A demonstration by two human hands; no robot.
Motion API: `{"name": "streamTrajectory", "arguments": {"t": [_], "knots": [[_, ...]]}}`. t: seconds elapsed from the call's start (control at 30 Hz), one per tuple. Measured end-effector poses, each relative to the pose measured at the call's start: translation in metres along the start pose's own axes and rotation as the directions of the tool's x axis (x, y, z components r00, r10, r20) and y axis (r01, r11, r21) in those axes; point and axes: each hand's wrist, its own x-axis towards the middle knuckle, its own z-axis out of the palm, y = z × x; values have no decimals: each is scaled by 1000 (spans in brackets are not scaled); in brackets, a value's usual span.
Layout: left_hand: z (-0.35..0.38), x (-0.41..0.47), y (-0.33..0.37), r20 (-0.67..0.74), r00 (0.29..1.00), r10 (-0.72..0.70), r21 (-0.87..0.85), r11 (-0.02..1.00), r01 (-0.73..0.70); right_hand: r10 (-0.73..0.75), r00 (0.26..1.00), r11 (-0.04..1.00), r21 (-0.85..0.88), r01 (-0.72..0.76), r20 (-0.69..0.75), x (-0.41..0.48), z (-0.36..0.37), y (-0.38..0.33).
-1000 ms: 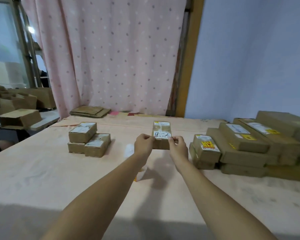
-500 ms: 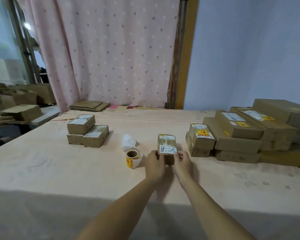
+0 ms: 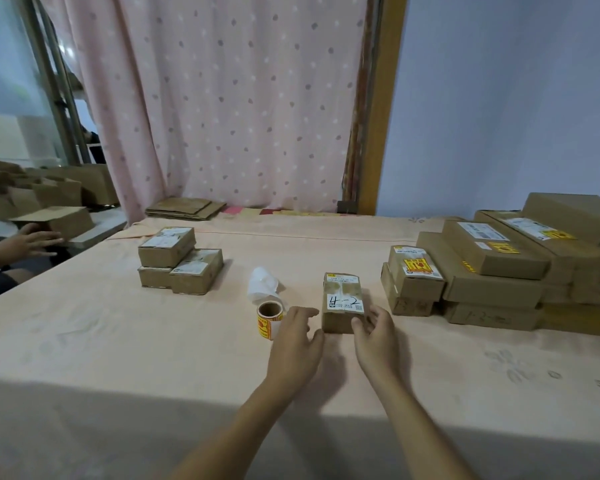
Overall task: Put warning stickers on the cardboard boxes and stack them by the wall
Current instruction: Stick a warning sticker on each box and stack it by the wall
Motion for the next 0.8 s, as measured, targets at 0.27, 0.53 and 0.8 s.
{"name": "streamTrajectory", "arguments": {"t": [0.27,0.53,0.8], "knots": [[-91,20,-58,126,940,318,493,802,-337,-405,901,900,-103,423,153,-41,15,-31],[-90,37,-73,208,895,394,511,736,-443,-297,814,863,-224,452,500,-62,58,-56],[-102,48,-35,115,992,-43,-84,995,53,-392,854,877,-142,459,342,-46,59,-68]]}}
